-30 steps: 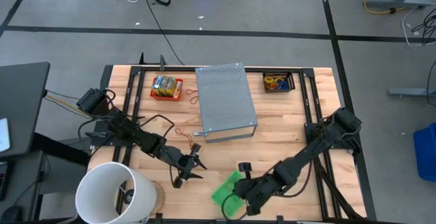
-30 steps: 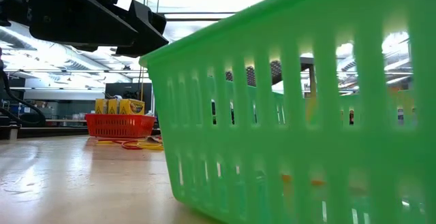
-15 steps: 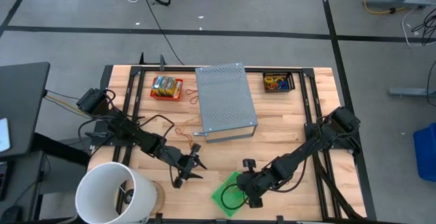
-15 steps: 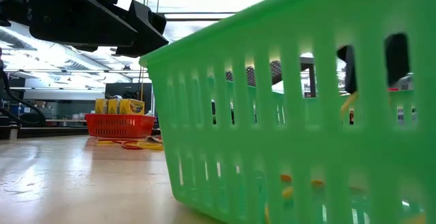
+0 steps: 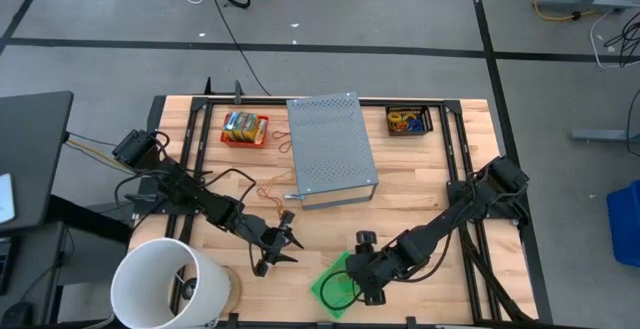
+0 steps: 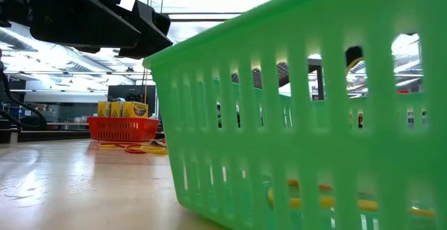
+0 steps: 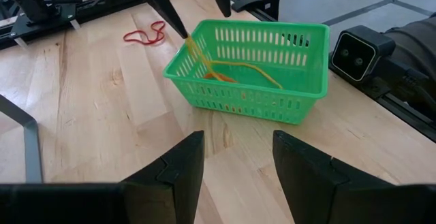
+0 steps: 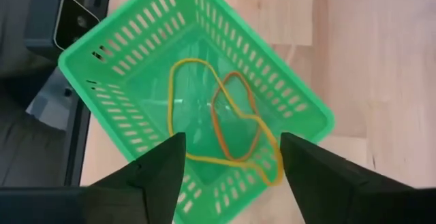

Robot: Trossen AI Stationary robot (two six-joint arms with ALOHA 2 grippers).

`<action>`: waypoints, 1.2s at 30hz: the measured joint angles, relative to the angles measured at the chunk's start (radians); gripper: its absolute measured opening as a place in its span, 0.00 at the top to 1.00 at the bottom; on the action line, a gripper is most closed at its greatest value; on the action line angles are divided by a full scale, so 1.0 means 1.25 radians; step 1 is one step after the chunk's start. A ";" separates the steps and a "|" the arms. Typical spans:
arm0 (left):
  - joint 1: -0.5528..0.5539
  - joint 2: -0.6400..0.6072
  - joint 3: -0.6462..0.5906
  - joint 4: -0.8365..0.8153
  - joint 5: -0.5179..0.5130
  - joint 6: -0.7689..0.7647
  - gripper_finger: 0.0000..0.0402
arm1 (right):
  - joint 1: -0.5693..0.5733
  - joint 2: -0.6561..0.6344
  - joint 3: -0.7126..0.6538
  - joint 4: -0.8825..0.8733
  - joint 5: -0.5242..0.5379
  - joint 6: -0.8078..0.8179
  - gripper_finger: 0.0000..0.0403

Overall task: Pick & Place Office Desk Supplies
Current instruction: Put the yellow rubber band into the green basket, then put the red rubber band into the green basket

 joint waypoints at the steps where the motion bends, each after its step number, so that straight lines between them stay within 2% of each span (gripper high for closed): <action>1: 0.000 0.000 0.000 0.000 0.000 0.000 0.55 | 0.000 0.002 0.000 0.005 0.000 -0.008 0.40; 10: 0.000 0.000 0.000 -0.007 0.000 0.000 0.55 | 0.016 0.014 0.000 0.027 -0.007 -0.066 0.45; 23: 0.000 0.000 0.000 -0.007 0.000 0.002 0.55 | 0.015 0.021 0.000 -0.121 0.000 -0.066 0.46; 32: 0.000 0.000 0.000 -0.006 0.000 0.003 0.55 | 0.023 0.020 0.032 -0.337 -0.034 0.061 0.46; 36: 0.000 0.000 0.000 -0.006 0.000 0.003 0.55 | 0.037 0.020 0.032 -0.363 -0.046 0.094 0.46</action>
